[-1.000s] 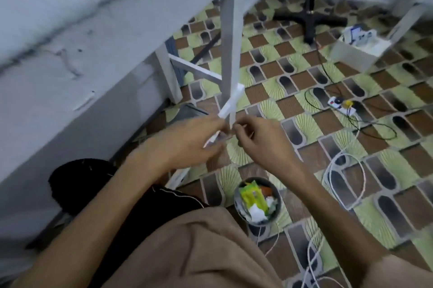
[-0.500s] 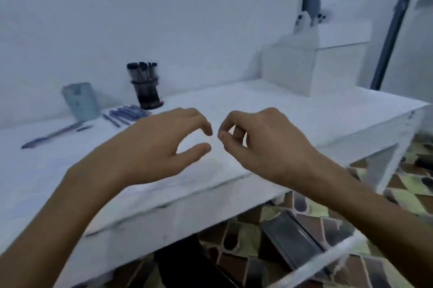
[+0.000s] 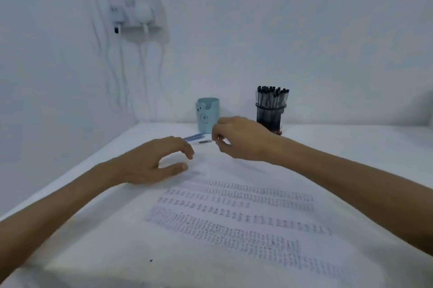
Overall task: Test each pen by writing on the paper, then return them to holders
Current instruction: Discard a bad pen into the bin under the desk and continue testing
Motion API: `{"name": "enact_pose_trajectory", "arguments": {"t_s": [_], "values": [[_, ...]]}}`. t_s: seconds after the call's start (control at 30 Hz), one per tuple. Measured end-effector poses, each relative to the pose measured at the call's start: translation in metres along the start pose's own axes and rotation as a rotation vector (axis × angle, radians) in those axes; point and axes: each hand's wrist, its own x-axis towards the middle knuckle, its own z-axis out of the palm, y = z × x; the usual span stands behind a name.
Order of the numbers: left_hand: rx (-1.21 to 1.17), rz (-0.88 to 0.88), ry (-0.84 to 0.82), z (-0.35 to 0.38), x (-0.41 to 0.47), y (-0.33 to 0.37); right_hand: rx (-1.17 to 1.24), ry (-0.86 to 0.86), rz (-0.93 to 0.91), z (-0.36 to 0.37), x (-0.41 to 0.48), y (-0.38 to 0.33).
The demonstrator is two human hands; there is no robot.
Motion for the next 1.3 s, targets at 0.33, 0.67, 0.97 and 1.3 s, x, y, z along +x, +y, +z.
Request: {"name": "enact_pose_trajectory", "arguments": {"t_s": [0.33, 0.67, 0.97, 1.3], "values": [[-0.246, 0.023, 0.045, 0.023, -0.011, -0.033, -0.266, -0.144, -0.140, 0.054, 0.081, 0.006], [-0.170, 0.078, -0.048, 0.026, -0.011, -0.033, 0.047, 0.067, 0.092, 0.046, 0.066, 0.004], [-0.157, 0.084, -0.016, 0.030, -0.009, -0.032, 1.238, -0.056, 0.459, 0.050, 0.011, -0.015], [-0.151, 0.085, -0.026, 0.030, -0.010, -0.032, 1.201, -0.076, 0.292, 0.052, -0.003, -0.016]]}}
